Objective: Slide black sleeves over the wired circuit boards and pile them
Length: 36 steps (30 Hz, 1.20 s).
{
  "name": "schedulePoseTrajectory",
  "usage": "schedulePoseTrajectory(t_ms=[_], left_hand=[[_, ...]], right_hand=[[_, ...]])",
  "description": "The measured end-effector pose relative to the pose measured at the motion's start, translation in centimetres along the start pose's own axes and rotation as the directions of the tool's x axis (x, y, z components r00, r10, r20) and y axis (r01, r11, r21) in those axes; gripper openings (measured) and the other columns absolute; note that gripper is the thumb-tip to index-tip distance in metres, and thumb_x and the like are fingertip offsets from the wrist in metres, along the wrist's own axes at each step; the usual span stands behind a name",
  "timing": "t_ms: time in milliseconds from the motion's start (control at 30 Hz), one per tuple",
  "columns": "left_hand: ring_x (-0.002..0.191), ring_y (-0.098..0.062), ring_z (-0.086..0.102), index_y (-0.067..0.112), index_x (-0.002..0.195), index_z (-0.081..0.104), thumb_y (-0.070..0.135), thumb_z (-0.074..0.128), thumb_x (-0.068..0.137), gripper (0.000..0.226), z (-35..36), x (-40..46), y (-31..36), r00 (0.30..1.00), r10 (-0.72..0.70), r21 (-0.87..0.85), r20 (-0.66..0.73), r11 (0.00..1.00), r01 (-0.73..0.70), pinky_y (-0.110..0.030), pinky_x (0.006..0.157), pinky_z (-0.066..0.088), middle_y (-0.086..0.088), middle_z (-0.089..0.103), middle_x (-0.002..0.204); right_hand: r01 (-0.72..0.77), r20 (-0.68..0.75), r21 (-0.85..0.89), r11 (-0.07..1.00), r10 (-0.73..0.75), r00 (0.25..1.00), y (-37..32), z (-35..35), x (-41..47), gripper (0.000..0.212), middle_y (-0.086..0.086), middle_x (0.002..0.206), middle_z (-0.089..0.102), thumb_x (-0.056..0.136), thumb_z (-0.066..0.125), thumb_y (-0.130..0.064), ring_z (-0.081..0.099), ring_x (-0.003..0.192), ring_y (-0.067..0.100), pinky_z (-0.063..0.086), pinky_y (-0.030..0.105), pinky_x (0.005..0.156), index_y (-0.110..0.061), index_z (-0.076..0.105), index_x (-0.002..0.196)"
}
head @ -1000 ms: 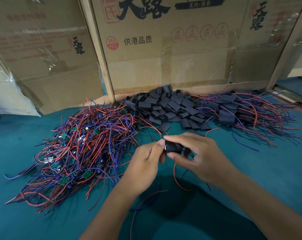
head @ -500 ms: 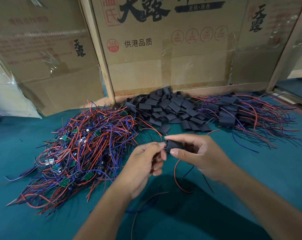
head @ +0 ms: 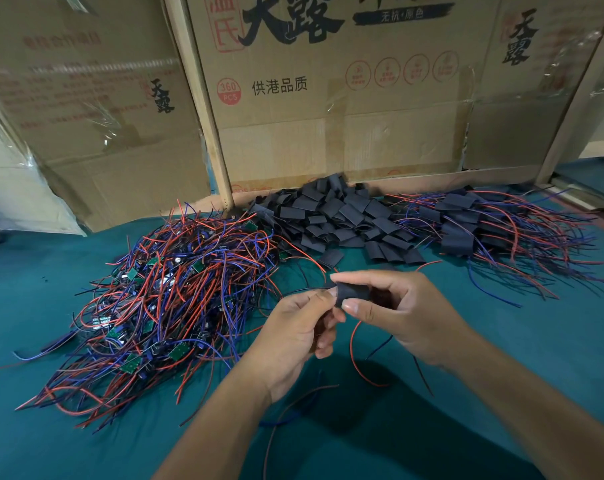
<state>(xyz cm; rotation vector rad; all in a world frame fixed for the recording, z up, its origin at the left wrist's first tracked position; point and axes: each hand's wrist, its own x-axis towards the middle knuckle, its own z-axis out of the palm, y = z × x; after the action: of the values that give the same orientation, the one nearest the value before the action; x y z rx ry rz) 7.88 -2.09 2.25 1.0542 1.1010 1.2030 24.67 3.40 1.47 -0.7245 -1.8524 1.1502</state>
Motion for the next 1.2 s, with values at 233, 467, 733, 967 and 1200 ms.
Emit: schedulePoseTrajectory(t_ms=[233, 467, 733, 967, 1200], left_hand=[[0.05, -0.012, 0.032, 0.009, 0.076, 0.052, 0.023, 0.055, 0.097, 0.025, -0.2, 0.0, -0.1, 1.0, 0.002, -0.031, 0.019, 1.0, -0.002, -0.027, 0.052, 0.023, 0.002, 0.047, 0.061], [0.049, -0.011, 0.032, 0.017, 0.061, 0.06, 0.018, 0.056, 0.097, 0.036, 0.0, 0.0, -0.1, 1.0, 0.02, -0.055, 0.002, 0.998, -0.02, -0.027, 0.051, 0.022, 0.002, 0.046, 0.058], [0.05, -0.012, 0.032, 0.019, 0.057, 0.062, 0.011, 0.052, 0.099, 0.044, 0.0, -0.1, -0.1, 0.999, 0.049, -0.039, 0.005, 0.998, -0.049, -0.029, 0.053, 0.02, -0.001, 0.043, 0.06], [0.051, -0.013, 0.032, 0.015, 0.061, 0.062, 0.023, 0.062, 0.087, 0.028, -0.1, -0.3, 0.1, 0.994, 0.092, -0.042, 0.052, 0.995, -0.09, -0.028, 0.053, 0.023, -0.002, 0.043, 0.061], [0.053, -0.013, 0.032, 0.018, 0.061, 0.059, 0.024, 0.058, 0.093, 0.033, 0.1, -0.5, 0.3, 0.989, 0.109, -0.018, 0.1, 0.994, -0.108, -0.027, 0.054, 0.024, -0.001, 0.04, 0.063]], right_hand=[[0.025, -0.016, -0.035, 0.999, -0.026, 1.0, -0.1, -0.1, -0.2, 0.028, -0.028, 0.074, 0.068, 0.095, 0.06, -0.003, 0.056, 0.058, -0.014, 0.038, -0.001, 0.058, -0.011, 0.07, 0.12], [0.011, -0.006, 0.017, 1.0, -0.011, 1.0, -0.7, 0.1, -0.4, 0.027, -0.026, 0.068, 0.066, 0.094, 0.06, -0.001, 0.059, 0.063, -0.011, 0.04, 0.001, 0.062, -0.009, 0.069, 0.118], [0.009, -0.02, 0.002, 1.0, -0.009, 1.0, -1.4, 0.4, -0.5, 0.024, -0.016, 0.065, 0.061, 0.097, 0.06, -0.016, 0.052, 0.06, 0.002, 0.039, 0.01, 0.061, -0.026, 0.074, 0.114], [-0.108, 0.003, 0.225, 0.968, 0.11, 0.994, -2.6, 0.1, -0.5, 0.02, 0.026, 0.077, 0.055, 0.087, 0.067, -0.026, 0.041, 0.065, 0.022, 0.032, 0.02, 0.053, -0.02, 0.074, 0.105], [-0.074, -0.214, 0.16, 0.984, 0.108, 0.971, -4.0, -2.8, 0.6, 0.017, 0.009, 0.066, 0.065, 0.094, 0.062, -0.009, 0.052, 0.056, 0.013, 0.039, 0.019, 0.048, -0.019, 0.075, 0.095]])
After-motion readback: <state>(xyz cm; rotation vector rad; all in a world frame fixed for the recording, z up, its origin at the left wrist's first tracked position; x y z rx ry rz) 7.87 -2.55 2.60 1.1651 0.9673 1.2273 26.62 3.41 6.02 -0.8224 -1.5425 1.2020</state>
